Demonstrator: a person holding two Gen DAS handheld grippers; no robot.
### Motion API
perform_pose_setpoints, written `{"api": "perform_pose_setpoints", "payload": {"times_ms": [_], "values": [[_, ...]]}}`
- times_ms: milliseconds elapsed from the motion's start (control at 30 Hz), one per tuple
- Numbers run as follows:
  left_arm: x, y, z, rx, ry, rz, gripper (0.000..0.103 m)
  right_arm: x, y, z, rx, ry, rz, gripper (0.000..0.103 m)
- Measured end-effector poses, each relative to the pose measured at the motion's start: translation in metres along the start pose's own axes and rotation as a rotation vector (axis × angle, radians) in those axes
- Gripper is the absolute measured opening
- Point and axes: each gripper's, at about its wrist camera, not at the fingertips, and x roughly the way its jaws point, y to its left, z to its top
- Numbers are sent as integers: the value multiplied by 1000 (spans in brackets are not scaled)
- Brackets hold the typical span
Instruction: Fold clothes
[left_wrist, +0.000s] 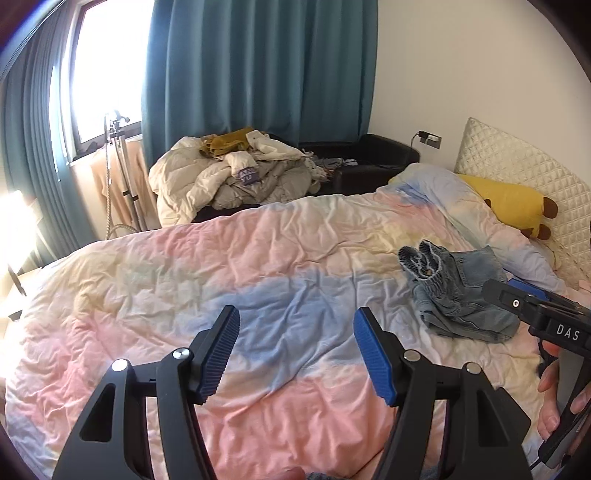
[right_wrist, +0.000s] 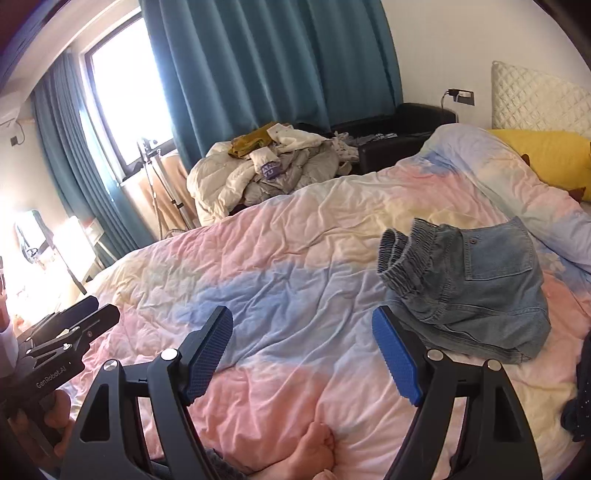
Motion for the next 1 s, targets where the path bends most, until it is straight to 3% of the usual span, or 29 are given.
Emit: {"api": "perform_pose_setpoints", "payload": {"times_ms": [567, 1000], "values": [[-16, 115, -38, -96, -31, 222, 66, 60, 142, -3, -209, 15, 124, 79], [31, 156, -69, -198, 0, 270, 66, 115, 160, -17, -272, -61, 115, 79]]}}
